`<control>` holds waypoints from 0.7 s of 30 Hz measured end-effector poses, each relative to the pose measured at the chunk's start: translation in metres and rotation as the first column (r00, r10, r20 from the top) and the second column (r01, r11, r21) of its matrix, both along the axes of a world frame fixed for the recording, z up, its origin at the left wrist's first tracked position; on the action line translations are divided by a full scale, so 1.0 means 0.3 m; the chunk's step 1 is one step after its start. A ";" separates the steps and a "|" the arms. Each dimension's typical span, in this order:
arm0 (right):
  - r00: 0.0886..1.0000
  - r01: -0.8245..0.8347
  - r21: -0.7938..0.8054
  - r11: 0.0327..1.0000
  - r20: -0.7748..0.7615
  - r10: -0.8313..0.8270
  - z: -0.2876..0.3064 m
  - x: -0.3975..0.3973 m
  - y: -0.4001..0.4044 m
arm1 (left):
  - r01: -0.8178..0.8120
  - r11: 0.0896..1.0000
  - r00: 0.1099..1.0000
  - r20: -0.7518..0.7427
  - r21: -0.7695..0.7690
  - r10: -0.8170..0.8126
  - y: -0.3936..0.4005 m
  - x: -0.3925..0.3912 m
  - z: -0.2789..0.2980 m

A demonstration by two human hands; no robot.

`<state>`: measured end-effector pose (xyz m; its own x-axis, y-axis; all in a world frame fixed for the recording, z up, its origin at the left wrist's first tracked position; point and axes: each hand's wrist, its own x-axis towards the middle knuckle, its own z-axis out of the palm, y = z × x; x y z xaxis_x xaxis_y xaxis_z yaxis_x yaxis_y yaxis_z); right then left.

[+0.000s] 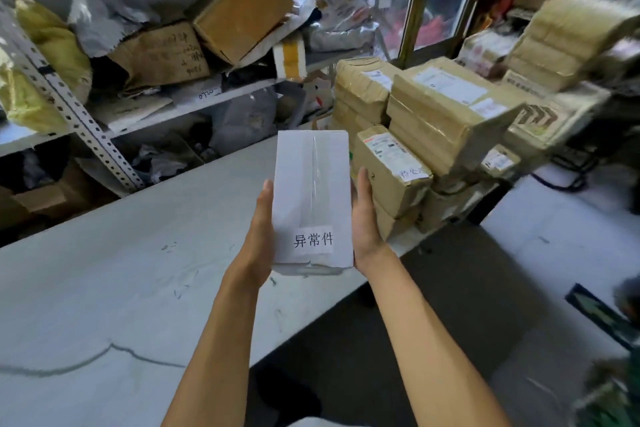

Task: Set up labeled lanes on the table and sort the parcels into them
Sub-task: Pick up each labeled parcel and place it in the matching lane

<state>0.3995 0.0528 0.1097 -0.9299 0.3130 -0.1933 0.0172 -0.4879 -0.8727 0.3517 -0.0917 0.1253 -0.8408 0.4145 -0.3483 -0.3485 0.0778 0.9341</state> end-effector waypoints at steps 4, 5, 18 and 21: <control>0.998 0.041 -0.024 0.999 0.039 -0.040 -0.012 0.188 0.044 | 0.053 0.998 0.998 -0.023 -0.022 -0.054 0.044 0.170 0.005; 0.998 0.035 -0.029 0.999 0.049 -0.034 -0.013 0.229 0.057 | 0.071 0.997 0.997 -0.020 -0.017 -0.072 0.053 0.207 0.002; 0.945 0.313 0.002 0.950 0.097 -0.312 -0.010 0.686 0.305 | 0.403 0.914 0.914 -0.060 0.037 -0.400 0.410 0.509 0.040; 0.887 0.456 -0.021 0.890 0.093 -0.453 -0.009 0.793 0.414 | 0.501 0.862 0.866 -0.053 0.080 -0.498 0.560 0.580 0.039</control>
